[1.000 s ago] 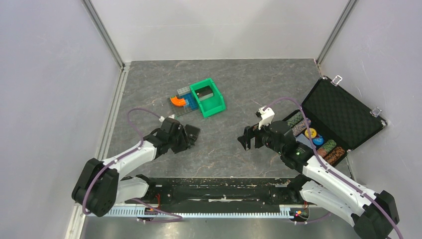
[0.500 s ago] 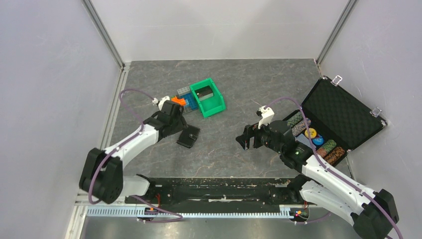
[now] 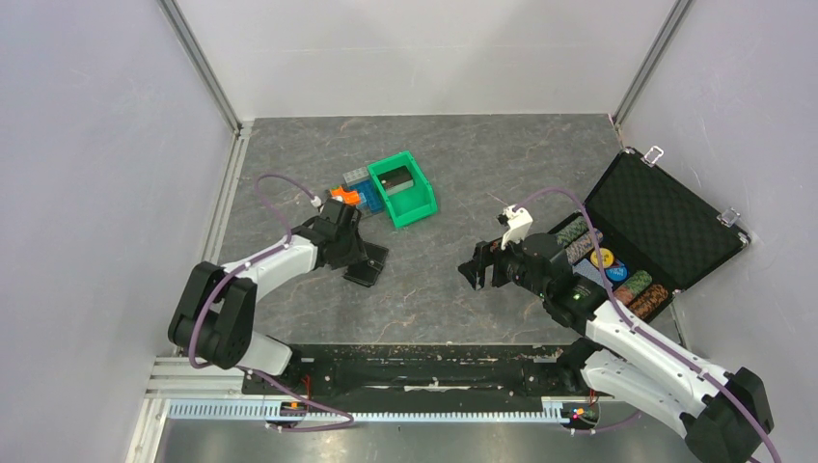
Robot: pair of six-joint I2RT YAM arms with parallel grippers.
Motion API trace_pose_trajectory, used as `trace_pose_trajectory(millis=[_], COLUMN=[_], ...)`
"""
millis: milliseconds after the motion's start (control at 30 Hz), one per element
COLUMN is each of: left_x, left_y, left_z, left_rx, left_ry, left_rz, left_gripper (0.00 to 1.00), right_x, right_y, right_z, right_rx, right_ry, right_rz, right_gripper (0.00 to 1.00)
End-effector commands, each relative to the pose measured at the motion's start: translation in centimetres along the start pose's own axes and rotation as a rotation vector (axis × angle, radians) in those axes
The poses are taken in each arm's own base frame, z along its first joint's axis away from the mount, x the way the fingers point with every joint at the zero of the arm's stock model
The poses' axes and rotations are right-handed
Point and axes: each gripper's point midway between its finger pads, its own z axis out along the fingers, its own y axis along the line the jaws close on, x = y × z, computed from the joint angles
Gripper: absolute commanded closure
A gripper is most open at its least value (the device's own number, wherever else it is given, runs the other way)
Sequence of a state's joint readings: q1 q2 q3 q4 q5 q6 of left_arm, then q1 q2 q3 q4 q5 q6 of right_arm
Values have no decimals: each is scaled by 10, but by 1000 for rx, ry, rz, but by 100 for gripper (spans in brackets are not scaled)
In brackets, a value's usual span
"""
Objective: Take the credit cards out of the card holder
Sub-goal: Move the card holder to the center of the board.
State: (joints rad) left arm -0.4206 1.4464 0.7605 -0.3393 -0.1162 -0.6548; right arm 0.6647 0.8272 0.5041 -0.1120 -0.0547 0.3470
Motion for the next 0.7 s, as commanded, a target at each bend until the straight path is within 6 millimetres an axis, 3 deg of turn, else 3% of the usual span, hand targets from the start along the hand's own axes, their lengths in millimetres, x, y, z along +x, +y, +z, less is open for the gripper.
trace_pose_trajectory(millis=[0, 167, 500, 600, 667], left_x=[17, 35, 72, 82, 78], left_y=[-15, -27, -88, -97, -96], left_z=[1, -5, -27, -30, -35], left_rx=[117, 224, 526, 537, 533], left_ry=[64, 116, 168, 189, 167], left_rz=[50, 14, -58, -31, -52], left_gripper=[48, 53, 53, 52, 52], right_x=[-13, -10, 3, 6, 8], right_y=[1, 3, 20, 24, 27], right_z=[-1, 0, 15, 22, 28], right_rx=[0, -7, -78, -64, -50], right_ry=[-45, -32, 21, 43, 58], right_rz=[-19, 0, 96, 94, 86], right_gripper=[19, 21, 35, 39, 40])
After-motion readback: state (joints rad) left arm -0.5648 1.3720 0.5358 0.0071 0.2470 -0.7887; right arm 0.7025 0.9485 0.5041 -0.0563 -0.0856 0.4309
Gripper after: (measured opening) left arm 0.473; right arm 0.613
